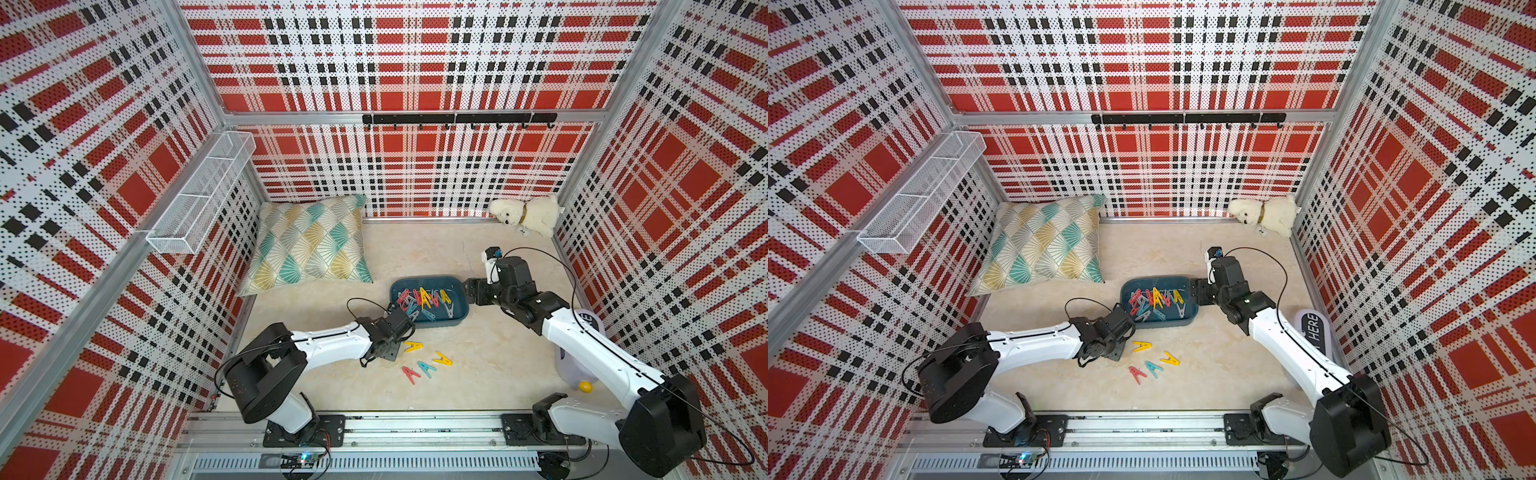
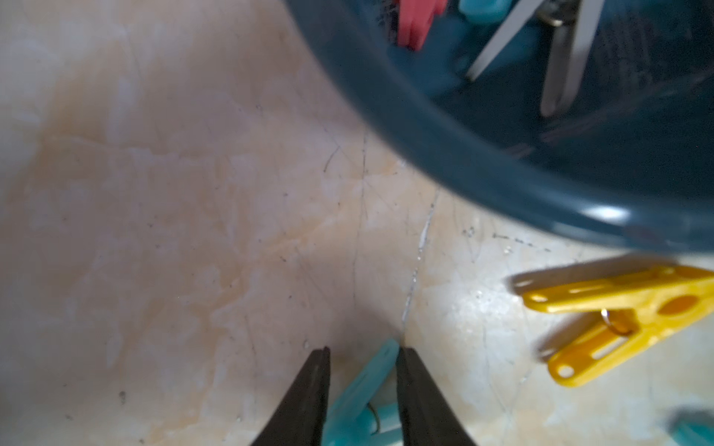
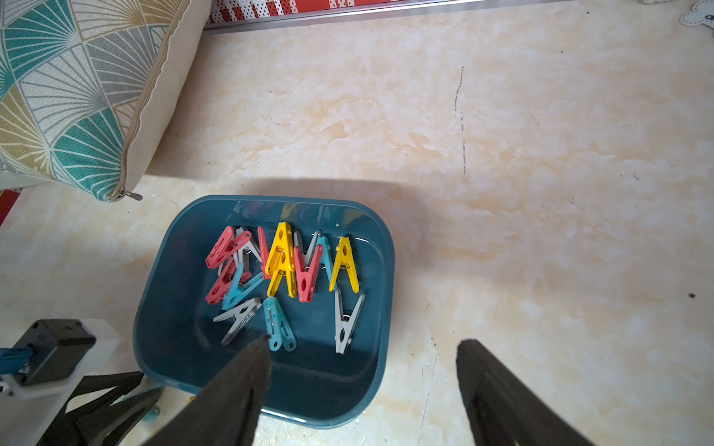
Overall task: Put the clothespins into the storage box
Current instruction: Pick up the clothespin from the center of the board.
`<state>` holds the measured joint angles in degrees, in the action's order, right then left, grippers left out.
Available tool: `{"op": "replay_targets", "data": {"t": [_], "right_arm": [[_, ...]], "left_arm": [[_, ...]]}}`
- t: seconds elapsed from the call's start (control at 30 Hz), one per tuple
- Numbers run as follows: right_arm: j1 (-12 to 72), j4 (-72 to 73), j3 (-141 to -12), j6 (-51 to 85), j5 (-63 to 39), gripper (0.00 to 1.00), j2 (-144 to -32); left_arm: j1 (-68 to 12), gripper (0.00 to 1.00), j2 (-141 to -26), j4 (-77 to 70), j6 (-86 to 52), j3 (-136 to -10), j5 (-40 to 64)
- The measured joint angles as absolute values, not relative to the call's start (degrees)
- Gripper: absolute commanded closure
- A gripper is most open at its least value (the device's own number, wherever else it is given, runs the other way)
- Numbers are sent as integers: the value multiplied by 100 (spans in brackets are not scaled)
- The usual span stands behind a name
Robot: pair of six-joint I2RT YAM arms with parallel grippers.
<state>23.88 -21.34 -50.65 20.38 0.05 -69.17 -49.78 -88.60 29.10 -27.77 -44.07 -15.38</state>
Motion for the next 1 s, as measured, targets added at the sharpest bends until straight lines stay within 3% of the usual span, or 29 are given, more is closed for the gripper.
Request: {"op": "replay_targets", "data": {"t": [0.73, 1.0], "right_arm": [[2388, -2134, -5063, 2038, 1, 17, -6910], [2388, -2139, -5063, 2040, -40, 16, -6912]], "left_arm": [[-5074, 90, -8805, 2912, -2818, -4386, -1155], [-5354, 91, -7996, 3264, -2954, -4558, -1181]]}}
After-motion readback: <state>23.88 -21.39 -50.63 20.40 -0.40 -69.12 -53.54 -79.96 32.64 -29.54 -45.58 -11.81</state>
